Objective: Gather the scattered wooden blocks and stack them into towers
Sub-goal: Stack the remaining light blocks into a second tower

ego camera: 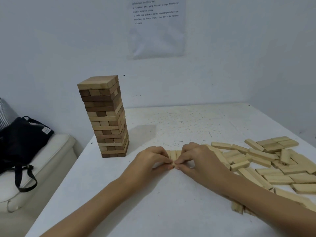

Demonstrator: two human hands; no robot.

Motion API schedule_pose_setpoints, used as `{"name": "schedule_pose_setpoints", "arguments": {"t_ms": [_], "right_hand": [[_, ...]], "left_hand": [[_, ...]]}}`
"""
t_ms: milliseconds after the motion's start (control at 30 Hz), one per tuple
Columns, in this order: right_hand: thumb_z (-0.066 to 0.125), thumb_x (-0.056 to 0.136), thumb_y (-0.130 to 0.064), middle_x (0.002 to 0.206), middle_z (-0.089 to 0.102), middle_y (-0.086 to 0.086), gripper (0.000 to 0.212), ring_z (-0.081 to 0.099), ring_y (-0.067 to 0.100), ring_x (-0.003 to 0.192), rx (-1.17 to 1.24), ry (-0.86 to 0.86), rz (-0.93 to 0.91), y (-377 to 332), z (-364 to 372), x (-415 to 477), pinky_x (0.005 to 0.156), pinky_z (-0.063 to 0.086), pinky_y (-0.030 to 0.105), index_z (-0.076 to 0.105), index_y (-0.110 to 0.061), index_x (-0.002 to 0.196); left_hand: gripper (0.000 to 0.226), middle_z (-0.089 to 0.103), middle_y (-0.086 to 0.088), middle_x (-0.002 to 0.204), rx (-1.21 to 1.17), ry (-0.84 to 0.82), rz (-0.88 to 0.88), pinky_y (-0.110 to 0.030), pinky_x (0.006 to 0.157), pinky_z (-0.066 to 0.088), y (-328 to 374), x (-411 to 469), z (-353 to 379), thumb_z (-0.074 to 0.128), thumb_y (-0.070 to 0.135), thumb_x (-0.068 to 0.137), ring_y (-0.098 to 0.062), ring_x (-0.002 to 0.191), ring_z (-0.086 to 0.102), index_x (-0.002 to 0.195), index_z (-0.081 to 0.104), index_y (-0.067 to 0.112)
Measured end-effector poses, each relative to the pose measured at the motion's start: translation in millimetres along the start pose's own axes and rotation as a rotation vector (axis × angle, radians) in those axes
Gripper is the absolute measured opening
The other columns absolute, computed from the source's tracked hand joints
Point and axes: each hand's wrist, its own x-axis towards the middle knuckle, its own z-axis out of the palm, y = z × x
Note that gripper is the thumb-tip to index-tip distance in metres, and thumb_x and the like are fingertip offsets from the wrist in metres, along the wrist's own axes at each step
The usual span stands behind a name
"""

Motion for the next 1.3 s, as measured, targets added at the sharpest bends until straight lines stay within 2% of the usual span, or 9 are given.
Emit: {"name": "schedule_pose_setpoints", "arguments": {"t_ms": [200, 400, 633, 767, 1000, 1200, 1300], "right_hand": [[0.069, 0.088, -0.020, 0.082, 0.066, 0.000, 0.011, 0.051, 0.009, 0.082, 0.006, -0.014, 0.051, 8.6, 4.9, 25.1, 0.067, 0.035, 0.010, 0.079, -0.014, 0.089], [0.068, 0.089, -0.022, 0.083, 0.067, 0.002, 0.013, 0.053, 0.011, 0.084, -0.011, -0.014, 0.070, 12.1, 9.4, 34.0, 0.070, 0.036, 0.016, 0.079, -0.014, 0.090], [0.067, 0.090, -0.021, 0.084, 0.067, 0.003, 0.014, 0.054, 0.014, 0.088, -0.010, -0.014, 0.088, 12.6, 13.1, 37.7, 0.076, 0.041, 0.023, 0.079, -0.015, 0.091], [0.072, 0.085, -0.018, 0.080, 0.068, 0.003, 0.009, 0.057, 0.017, 0.084, 0.016, 0.050, 0.101, 13.8, 19.7, 37.8, 0.076, 0.045, 0.030, 0.079, -0.014, 0.088], [0.073, 0.084, -0.018, 0.083, 0.068, 0.002, 0.009, 0.057, 0.015, 0.084, 0.049, 0.087, 0.113, 15.2, 24.7, 38.5, 0.076, 0.046, 0.027, 0.079, -0.014, 0.089], [0.070, 0.087, -0.021, 0.088, 0.065, 0.000, 0.012, 0.056, 0.011, 0.086, 0.069, 0.076, 0.110, 17.3, 25.1, 37.9, 0.074, 0.041, 0.016, 0.078, -0.014, 0.092], [0.070, 0.087, -0.020, 0.089, 0.065, 0.000, 0.012, 0.055, 0.011, 0.087, 0.060, 0.073, 0.109, 17.2, 25.0, 37.6, 0.076, 0.044, 0.021, 0.078, -0.014, 0.092]], "left_hand": [[0.020, 0.065, 0.010, 0.088, -0.040, 0.038, -0.040, -0.025, 0.074, 0.048, -17.9, 15.9, -0.5, 0.066, 0.032, 0.084, -0.003, 0.085, 0.058, 0.092, 0.077, 0.018], [0.024, 0.067, 0.012, 0.085, -0.096, 0.084, -0.076, -0.030, 0.074, 0.051, -24.6, 20.8, 0.8, 0.064, 0.035, 0.081, -0.004, 0.084, 0.061, 0.090, 0.078, 0.018], [0.026, 0.067, 0.011, 0.087, -0.056, 0.093, -0.066, -0.032, 0.075, 0.051, -28.2, 20.7, 2.6, 0.062, 0.035, 0.081, -0.003, 0.087, 0.059, 0.091, 0.078, 0.017], [0.030, 0.067, 0.010, 0.088, -0.049, 0.091, -0.049, -0.027, 0.075, 0.050, -30.9, 20.4, 1.5, 0.060, 0.039, 0.083, -0.003, 0.087, 0.058, 0.092, 0.078, 0.016], [0.037, 0.067, 0.009, 0.089, 0.017, 0.075, 0.015, -0.024, 0.072, 0.049, -34.7, 21.0, 0.8, 0.052, 0.043, 0.087, -0.002, 0.085, 0.058, 0.093, 0.077, 0.016], [0.039, 0.066, 0.010, 0.090, -0.025, 0.081, -0.017, -0.029, 0.074, 0.051, -35.2, 21.0, 1.5, 0.052, 0.046, 0.085, -0.002, 0.087, 0.058, 0.093, 0.076, 0.017], [0.040, 0.065, 0.011, 0.091, -0.042, 0.082, -0.030, -0.032, 0.075, 0.051, -34.7, 20.9, 1.4, 0.052, 0.047, 0.084, -0.003, 0.088, 0.059, 0.093, 0.076, 0.017]]}}
